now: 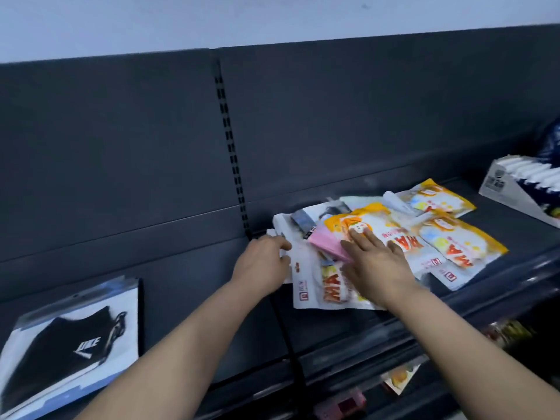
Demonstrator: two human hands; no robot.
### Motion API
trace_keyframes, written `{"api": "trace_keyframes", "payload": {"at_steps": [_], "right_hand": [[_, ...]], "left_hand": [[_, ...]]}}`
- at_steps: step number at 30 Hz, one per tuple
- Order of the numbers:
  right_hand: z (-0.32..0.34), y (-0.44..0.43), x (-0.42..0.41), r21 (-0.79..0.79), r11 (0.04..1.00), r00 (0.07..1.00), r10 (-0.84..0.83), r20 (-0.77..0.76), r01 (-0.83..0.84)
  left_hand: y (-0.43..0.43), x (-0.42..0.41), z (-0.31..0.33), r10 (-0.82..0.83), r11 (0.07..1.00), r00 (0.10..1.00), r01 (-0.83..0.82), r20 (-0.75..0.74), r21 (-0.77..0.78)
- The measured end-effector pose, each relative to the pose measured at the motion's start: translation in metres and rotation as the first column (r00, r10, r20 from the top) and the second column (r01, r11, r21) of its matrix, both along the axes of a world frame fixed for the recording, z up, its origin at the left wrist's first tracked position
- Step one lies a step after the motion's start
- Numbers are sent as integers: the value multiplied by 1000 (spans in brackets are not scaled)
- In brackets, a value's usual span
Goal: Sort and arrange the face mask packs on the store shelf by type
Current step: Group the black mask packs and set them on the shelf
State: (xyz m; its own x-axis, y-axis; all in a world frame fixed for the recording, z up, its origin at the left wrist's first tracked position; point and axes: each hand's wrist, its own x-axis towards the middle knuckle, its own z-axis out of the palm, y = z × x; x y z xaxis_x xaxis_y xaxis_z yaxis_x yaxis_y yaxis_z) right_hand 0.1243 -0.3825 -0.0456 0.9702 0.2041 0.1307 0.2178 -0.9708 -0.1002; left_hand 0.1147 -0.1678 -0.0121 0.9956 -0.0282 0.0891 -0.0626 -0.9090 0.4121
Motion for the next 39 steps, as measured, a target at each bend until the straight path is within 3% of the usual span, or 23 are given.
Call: {"api": "trace_keyframes", "payload": {"at_steps": [4, 8, 12, 15, 18, 20, 23, 25, 30, 35, 37, 39], "right_hand": [[2, -38, 14, 27, 998, 996, -57, -71, 59], [2, -69, 24, 51, 999, 992, -9, -125, 16], [2, -91, 34, 104, 994, 997, 34, -72, -26], [-1, -101, 41, 70, 996, 997, 54, -51, -51], [-3, -108, 48, 49, 999, 998, 20, -59, -17], [-3, -114, 54, 24, 1000, 996, -17, -89, 19], [-3, -122, 64, -34, 998, 992, -57, -114, 53], [-2, -122, 68, -11, 999, 993, -35, -111, 34], [-5, -115, 66, 33, 999, 993, 42, -114, -39], [-7, -116, 69, -4, 1000, 993, 20, -114, -21], [-4, -114, 73, 2, 999, 997, 42, -70, -42], [0, -109, 81, -5, 996, 996, 85, -38, -85]], "left_hand": [[-43, 15, 4, 6, 1000, 1000, -6, 20, 9], [-75, 33, -1, 51, 998, 998, -52, 25, 43], [-97, 55, -7, 123, 991, 991, -126, 61, 44], [-115, 67, -4, -108, 987, 991, 98, 78, 126], [-128, 71, -6, -337, 887, 930, 365, -145, 282], [-133, 68, -5, -265, 873, 935, 336, -235, 354], [-139, 64, 13, -1, 806, 984, 108, -181, 582], [-138, 66, 20, 59, 753, 986, 61, -159, 655], [-128, 75, 10, -89, 912, 917, 232, -390, 338], [-121, 77, 3, 35, 956, 952, 56, -304, 287], [-108, 75, 7, 57, 991, 944, -15, -326, 133], [-88, 72, 12, 121, 989, 961, -138, -247, -50]]}}
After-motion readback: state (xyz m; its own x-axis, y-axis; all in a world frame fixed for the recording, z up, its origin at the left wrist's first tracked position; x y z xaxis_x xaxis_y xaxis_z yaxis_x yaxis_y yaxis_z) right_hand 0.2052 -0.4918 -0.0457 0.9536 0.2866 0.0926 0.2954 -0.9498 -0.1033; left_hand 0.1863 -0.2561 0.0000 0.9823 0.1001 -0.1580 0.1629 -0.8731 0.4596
